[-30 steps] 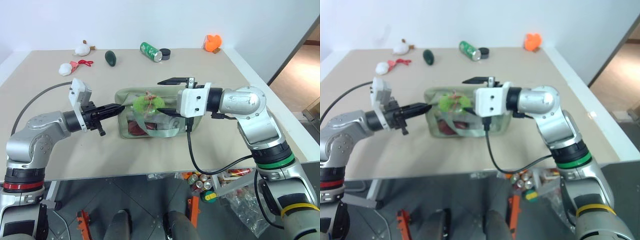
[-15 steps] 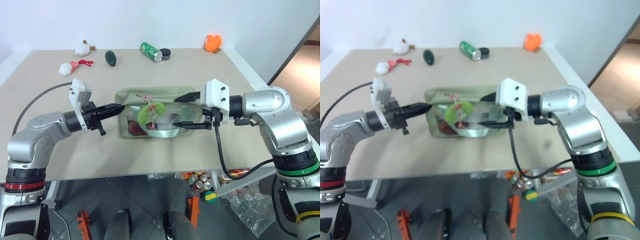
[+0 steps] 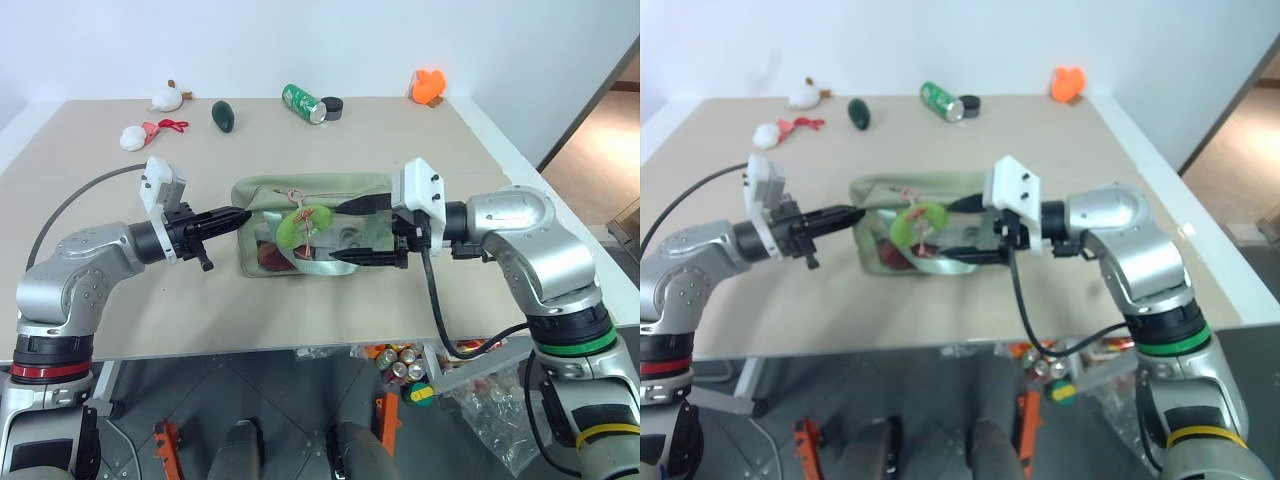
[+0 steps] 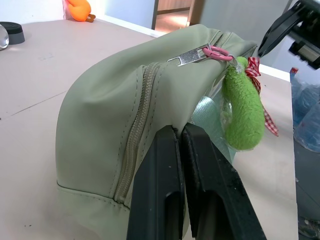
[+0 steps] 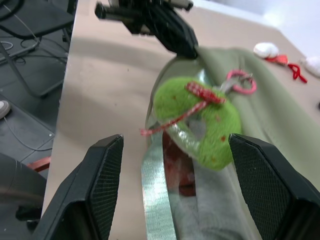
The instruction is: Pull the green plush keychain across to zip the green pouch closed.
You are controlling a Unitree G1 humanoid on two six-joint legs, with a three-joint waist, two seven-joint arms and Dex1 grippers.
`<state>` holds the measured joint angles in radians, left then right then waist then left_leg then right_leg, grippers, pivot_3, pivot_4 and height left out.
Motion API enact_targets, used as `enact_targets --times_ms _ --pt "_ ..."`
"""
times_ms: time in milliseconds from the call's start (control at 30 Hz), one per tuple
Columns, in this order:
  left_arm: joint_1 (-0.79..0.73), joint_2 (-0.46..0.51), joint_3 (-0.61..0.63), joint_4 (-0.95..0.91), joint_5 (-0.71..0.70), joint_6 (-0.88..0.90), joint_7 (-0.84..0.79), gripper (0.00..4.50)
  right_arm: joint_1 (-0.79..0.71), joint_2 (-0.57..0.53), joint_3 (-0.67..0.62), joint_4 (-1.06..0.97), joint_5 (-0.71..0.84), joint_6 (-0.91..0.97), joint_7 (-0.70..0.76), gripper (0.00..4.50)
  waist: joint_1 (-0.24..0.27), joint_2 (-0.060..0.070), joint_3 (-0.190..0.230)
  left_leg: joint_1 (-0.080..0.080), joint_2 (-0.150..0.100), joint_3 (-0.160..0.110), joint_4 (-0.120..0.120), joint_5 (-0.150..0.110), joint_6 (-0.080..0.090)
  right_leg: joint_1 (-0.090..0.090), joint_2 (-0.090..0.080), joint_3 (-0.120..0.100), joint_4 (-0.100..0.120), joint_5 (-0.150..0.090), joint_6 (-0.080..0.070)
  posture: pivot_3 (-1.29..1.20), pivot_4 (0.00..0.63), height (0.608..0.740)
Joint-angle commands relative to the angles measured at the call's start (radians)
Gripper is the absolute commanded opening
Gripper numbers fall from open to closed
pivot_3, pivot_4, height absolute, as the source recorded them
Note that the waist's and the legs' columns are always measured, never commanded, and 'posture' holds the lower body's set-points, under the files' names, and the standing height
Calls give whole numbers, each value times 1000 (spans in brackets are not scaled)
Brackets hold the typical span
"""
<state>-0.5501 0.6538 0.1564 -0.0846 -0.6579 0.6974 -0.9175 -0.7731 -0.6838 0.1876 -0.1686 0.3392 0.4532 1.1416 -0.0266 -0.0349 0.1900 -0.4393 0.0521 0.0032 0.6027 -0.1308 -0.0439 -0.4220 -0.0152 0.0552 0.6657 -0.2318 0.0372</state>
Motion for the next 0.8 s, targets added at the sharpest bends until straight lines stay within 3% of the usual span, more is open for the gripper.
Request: enact_targets --times_ms 33,800 --pt "-2 8 -15 -10 7 12 2 0 8 -10 18 18 -55 -56 0 3468 0 0 0 0 0 0 0 0 0 0 0 0 0 0 0 0 150 740" --pt "9 -2 -23 -37 -6 28 22 0 -110 143 36 190 -156 -190 -59 3468 0 0 0 0 0 0 0 0 0 0 0 0 0 0 0 0 150 740"
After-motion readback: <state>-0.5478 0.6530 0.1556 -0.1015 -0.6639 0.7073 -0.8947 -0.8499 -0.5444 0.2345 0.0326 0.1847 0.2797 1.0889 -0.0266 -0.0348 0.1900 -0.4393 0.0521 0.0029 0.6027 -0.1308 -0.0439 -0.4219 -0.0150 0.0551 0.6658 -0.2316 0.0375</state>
